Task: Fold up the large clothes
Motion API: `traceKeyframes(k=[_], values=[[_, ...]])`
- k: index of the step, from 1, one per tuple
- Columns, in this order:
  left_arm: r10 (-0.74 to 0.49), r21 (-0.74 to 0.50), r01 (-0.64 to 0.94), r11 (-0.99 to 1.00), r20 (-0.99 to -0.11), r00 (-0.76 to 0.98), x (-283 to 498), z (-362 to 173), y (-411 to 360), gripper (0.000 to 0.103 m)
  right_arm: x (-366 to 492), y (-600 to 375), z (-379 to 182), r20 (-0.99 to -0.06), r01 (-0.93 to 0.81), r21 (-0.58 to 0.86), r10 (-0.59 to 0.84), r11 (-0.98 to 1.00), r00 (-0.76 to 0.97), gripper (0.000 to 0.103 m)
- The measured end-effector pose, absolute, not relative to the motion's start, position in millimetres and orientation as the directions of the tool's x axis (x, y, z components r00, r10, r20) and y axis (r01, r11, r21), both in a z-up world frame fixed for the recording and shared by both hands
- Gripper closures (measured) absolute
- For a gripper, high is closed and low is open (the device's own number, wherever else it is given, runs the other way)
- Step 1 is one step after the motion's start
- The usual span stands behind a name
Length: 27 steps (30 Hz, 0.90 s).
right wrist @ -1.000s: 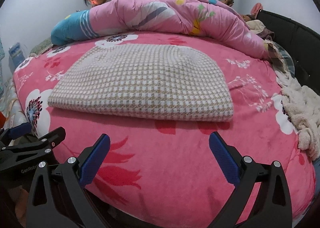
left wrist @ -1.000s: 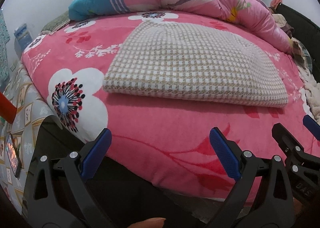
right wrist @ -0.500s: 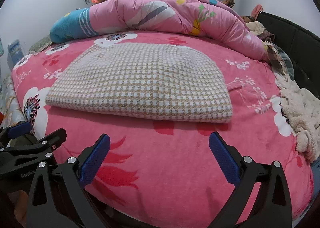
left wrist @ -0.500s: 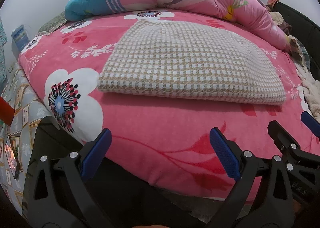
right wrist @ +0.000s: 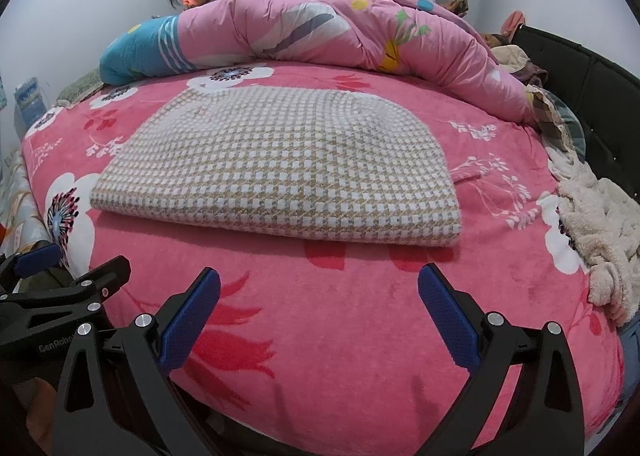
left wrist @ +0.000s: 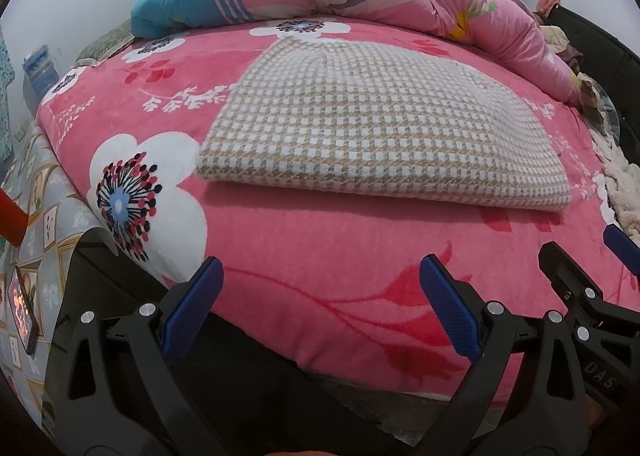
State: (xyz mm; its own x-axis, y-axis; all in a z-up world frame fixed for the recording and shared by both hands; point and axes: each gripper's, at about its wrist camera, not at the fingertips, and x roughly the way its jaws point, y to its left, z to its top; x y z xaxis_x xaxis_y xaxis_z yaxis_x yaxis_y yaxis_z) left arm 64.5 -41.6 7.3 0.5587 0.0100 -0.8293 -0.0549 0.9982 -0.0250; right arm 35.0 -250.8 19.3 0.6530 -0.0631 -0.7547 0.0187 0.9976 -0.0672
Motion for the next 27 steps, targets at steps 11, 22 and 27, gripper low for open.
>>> traceKeyframes(k=[11, 22, 27], values=[[0.011, -0.025, -0.057, 0.998, -0.829, 0.560, 63.6, 9.0, -40.9, 0.008, 33.7, -252.0, 20.7, -0.755, 0.017, -0.070, -0.064, 0.997, 0.652, 0.007], [0.015, -0.024, -0.063, 0.998, -0.829, 0.560, 63.1, 9.9, -39.4, 0.008, 31.8, -251.5, 21.3, -0.755, 0.010, -0.072, -0.061, 0.997, 0.653, 0.007], [0.019, -0.023, -0.067, 0.997, -0.828, 0.560, 62.5, 10.3, -38.9, 0.008, 32.4, -250.1, 21.4, -0.753, 0.004, -0.075, -0.059, 0.997, 0.656, 0.007]])
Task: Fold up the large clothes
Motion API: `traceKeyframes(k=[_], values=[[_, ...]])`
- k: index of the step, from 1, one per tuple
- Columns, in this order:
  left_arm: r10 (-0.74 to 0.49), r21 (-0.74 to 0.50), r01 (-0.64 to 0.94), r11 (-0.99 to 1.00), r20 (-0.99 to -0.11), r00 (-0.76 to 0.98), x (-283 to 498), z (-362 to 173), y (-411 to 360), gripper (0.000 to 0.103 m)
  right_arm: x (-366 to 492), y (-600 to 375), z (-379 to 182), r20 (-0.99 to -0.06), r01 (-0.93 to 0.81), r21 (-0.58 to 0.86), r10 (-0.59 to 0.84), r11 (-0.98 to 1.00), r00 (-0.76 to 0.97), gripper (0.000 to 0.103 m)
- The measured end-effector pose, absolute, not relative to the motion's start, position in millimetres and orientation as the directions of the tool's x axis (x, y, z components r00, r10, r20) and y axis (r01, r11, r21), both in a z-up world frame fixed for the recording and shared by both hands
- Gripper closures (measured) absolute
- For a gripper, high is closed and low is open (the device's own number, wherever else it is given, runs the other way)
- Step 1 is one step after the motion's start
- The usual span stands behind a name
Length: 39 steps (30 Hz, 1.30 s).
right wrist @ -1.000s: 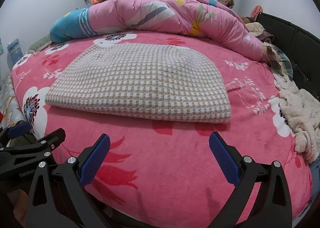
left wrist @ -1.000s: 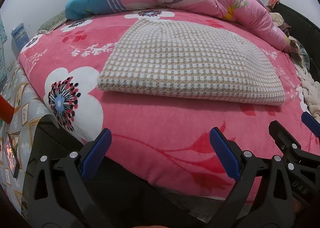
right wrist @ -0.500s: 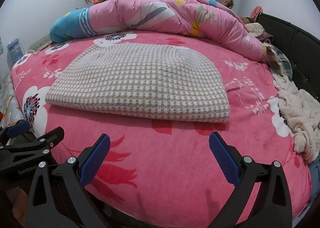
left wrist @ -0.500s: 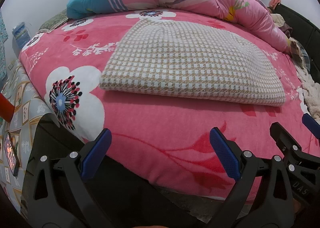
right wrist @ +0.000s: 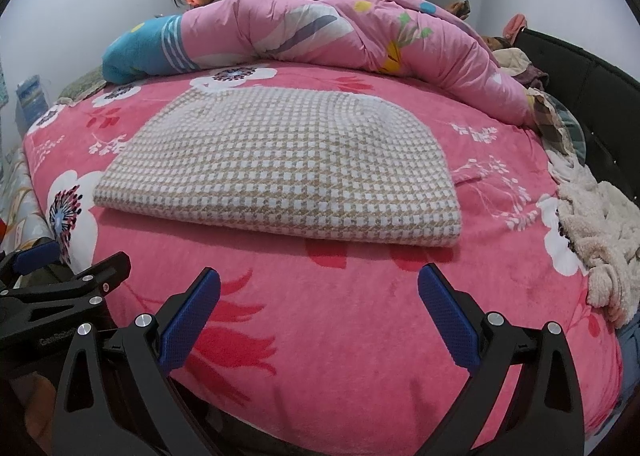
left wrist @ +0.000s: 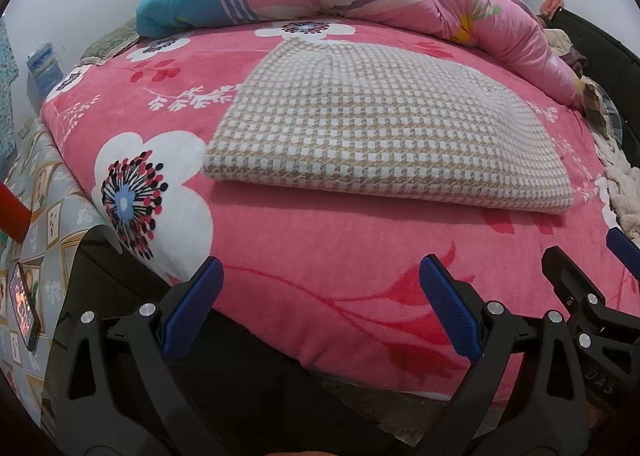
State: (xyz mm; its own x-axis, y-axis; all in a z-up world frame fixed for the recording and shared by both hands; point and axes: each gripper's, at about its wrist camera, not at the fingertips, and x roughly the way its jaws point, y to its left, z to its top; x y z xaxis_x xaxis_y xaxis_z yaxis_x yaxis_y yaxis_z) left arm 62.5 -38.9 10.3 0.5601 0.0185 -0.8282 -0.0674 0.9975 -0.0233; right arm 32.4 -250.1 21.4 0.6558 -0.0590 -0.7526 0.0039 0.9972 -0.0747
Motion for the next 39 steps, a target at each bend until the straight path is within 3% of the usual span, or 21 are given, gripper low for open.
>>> traceKeyframes(k=[39], values=[[0.047, -0.007, -0.093, 0.996, -0.821, 0.569, 60.7, 14.4, -40.0, 0.008, 33.1, -249.7, 23.9, -0.751, -0.001, -0.080, -0.059, 0.997, 0.657, 0.007]])
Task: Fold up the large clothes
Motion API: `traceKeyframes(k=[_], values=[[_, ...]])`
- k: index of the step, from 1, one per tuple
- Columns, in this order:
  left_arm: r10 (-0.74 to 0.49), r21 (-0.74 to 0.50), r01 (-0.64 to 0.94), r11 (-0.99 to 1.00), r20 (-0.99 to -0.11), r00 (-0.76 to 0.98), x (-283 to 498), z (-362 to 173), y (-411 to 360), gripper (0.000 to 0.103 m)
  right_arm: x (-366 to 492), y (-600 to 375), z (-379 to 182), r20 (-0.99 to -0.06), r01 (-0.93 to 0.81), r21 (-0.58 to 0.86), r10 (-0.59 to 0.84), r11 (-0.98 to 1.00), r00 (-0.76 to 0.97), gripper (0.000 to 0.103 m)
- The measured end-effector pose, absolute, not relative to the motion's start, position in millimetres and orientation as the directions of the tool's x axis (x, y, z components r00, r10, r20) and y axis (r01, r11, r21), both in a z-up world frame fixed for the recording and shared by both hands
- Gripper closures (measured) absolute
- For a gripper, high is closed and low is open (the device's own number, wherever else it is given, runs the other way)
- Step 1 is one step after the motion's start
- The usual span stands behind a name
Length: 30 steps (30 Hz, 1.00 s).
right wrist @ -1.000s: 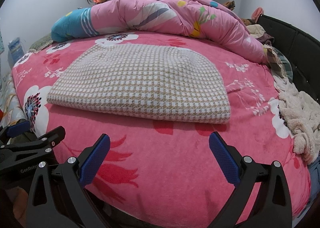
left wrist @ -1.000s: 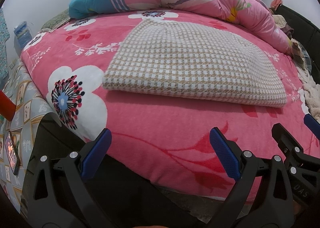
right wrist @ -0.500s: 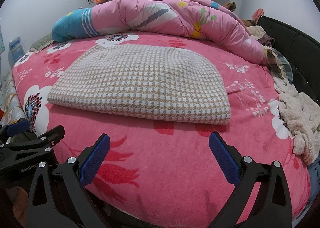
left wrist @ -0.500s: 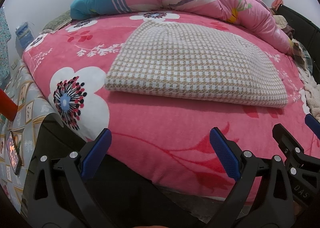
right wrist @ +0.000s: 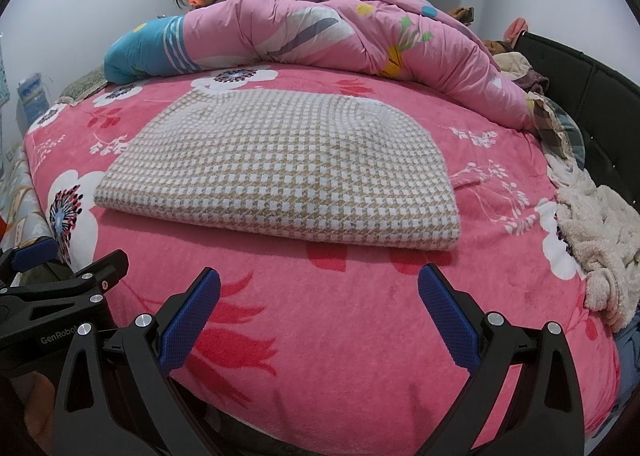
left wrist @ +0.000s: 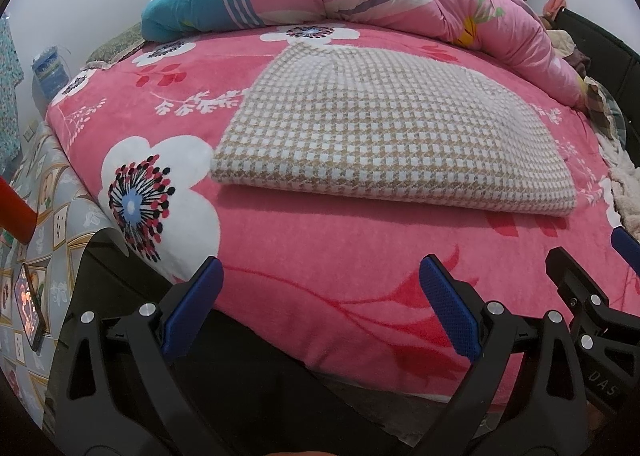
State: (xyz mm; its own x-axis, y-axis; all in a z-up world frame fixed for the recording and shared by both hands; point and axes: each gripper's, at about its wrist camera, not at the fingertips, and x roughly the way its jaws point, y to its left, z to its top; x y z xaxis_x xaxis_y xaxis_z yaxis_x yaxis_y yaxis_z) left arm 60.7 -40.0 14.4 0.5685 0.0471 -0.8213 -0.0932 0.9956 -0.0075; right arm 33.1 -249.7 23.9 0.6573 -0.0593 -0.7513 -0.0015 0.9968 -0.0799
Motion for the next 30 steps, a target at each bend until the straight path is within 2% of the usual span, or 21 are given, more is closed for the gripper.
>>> traceKeyframes(k=[30], values=[[0.057, -0.001, -0.100, 0.995, -0.818, 0.573, 59.5, 14.2, -41.6, 0.008, 33.6, -250.9, 23.8, -0.750, -0.004, -0.082, -0.059, 0.997, 0.658, 0.007]])
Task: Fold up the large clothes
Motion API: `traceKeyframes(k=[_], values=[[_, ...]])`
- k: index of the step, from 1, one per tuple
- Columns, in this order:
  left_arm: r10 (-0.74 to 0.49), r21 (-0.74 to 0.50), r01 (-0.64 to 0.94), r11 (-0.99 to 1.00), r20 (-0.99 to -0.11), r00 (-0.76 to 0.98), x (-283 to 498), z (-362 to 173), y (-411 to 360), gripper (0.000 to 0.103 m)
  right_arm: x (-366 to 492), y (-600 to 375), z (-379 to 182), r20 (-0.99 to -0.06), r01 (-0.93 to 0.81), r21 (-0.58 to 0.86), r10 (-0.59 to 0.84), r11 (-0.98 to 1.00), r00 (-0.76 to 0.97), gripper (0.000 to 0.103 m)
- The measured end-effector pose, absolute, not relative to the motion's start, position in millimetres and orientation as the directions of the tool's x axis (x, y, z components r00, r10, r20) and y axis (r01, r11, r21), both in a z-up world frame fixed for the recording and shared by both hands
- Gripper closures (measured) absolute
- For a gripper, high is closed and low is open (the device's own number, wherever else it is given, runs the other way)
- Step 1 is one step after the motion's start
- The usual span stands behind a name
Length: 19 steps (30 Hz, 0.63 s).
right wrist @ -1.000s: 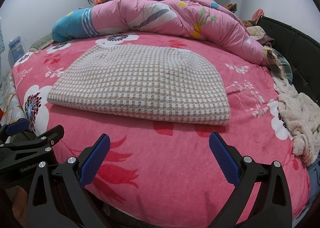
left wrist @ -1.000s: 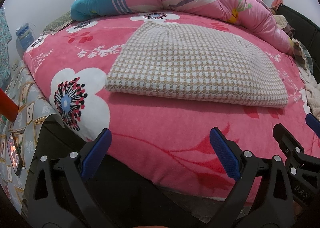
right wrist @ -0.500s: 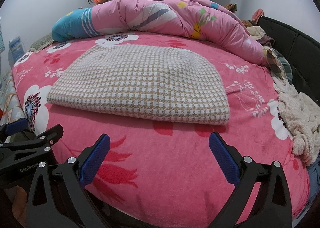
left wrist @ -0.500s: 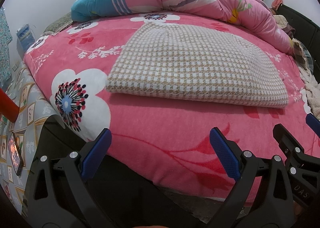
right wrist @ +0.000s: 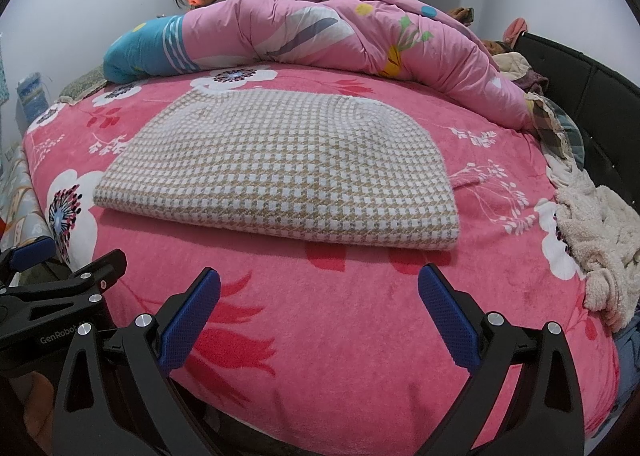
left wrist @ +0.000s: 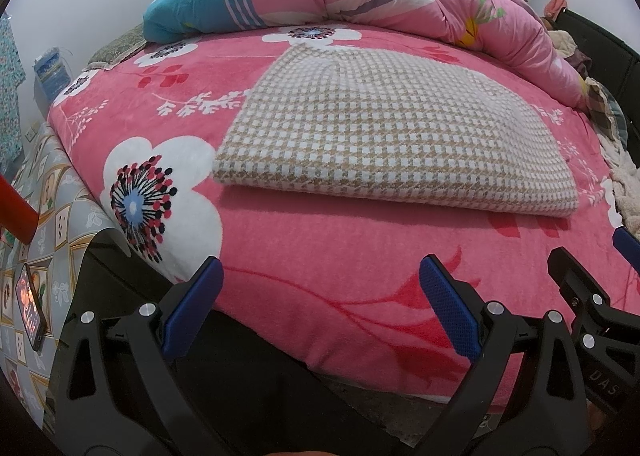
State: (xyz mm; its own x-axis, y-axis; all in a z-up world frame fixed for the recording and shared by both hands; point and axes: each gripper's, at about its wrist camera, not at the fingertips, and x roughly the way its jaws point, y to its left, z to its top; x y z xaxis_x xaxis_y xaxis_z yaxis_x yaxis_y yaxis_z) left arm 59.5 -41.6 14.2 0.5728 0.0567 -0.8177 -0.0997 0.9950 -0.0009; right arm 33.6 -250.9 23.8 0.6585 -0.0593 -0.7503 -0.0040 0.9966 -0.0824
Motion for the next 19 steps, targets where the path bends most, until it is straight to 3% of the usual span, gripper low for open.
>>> traceKeyframes(k=[19], values=[[0.058, 0.000, -0.100, 0.995, -0.817, 0.573, 59.6, 13.0, -41.0, 0.008, 34.5, -250.6, 22.8, -0.751, -0.009, -0.084, -0.058, 0.996, 0.658, 0.007]])
